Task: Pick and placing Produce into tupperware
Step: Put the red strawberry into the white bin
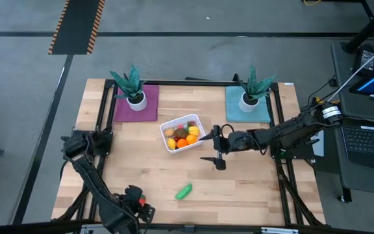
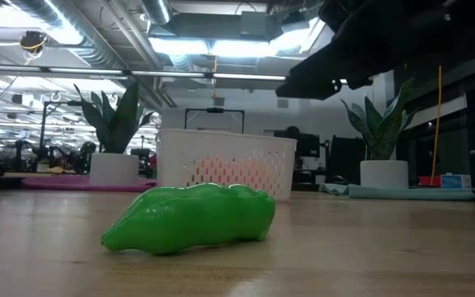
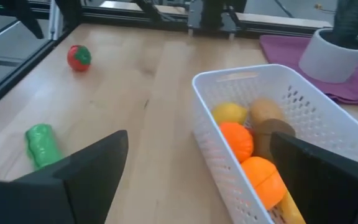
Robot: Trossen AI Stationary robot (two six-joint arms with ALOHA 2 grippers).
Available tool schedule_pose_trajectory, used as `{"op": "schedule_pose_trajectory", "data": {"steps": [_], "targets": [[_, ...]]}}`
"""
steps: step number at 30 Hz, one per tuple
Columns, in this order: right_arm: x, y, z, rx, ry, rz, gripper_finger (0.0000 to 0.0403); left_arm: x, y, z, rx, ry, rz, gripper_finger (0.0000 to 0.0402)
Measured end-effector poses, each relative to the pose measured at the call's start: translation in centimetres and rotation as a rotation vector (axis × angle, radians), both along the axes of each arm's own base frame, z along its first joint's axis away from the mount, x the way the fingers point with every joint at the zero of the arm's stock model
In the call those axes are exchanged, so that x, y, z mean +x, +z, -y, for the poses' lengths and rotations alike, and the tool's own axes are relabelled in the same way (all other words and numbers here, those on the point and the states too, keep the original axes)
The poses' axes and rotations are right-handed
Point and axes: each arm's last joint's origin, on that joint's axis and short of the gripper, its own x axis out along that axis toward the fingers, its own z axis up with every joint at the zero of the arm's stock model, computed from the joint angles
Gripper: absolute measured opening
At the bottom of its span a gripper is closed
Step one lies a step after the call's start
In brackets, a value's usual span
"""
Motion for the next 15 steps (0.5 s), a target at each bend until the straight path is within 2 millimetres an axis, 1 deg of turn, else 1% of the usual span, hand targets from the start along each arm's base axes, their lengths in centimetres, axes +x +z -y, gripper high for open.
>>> {"op": "schedule_pose_trajectory", "data": {"steps": [4, 9, 15], "targets": [[-0.1, 0.0, -0.4, 0.000, 0.015, 0.000, 0.0391, 0.2, 0.0, -0.1, -0.003, 0.007, 0.003, 0.0309], [-0.1, 0.0, -0.5, 0.000, 0.017, 0.001, 0.0391, 0.5, 0.0, -0.3, -0.003, 0.015, 0.004, 0.0308], [-0.1, 0.0, -0.5, -0.004, 0.018, 0.001, 0.0391, 1.4, 0.0, -1.0, -0.003, 0.045, 0.004, 0.0308]]}}
